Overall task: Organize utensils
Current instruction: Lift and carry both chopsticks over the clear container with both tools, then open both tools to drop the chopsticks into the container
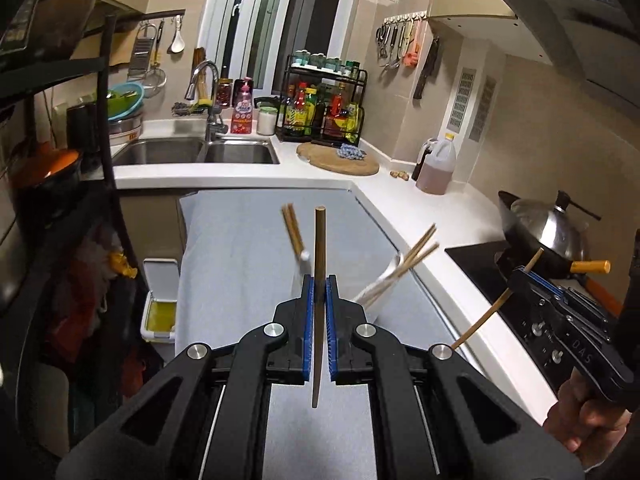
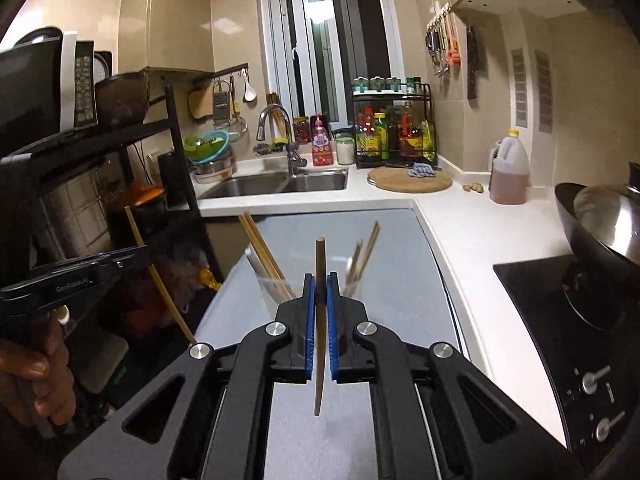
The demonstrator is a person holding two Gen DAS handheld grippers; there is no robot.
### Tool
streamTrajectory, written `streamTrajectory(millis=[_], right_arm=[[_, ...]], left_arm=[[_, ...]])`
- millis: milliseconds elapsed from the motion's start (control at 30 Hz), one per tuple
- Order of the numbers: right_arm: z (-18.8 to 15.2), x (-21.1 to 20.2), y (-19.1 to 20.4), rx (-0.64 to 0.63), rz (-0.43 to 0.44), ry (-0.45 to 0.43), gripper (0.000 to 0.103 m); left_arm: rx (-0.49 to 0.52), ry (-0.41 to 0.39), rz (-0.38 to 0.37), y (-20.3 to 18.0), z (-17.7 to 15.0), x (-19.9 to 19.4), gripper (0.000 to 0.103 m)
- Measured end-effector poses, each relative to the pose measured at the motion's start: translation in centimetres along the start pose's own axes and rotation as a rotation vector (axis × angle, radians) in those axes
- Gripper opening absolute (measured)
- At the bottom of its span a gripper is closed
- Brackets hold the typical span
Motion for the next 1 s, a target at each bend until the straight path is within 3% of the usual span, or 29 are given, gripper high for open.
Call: streamTrajectory(millis=[267,433,667,1000], right_arm=[[8.4,1.6,0.9,-0.021,0.034,-0.120,0.006],[11.2,3.9,1.0,-0.023,0.032,-0.165,0.006],[9.1,8.5,0.3,-0.024,0.020,-0.093,0.006],[4.9,12.6,-0.4,-0.037,-0.001,0.015,0.006]], left_arm=[[0.022,-0.119,-0.029,-0.8,8.6,0.5,0.006],[0.023,-0.152,-0.029,-0.9,11.3,2.3,0.006],[0.064,-0.037,-0.010,-1.2,9.6,8.4,0.006],[0.029,0.082,0.009,0.9,5.2,12.7,0.006]])
Point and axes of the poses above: each gripper's, at about its wrist camera, not at the fingertips, and x roughly the way its jaws point, y to its left, z to its top, the point moved 4 cm from there along x, roughly the way its jaws point, and after that the axes turned 6 degrees about x, right-handed, at the moved point
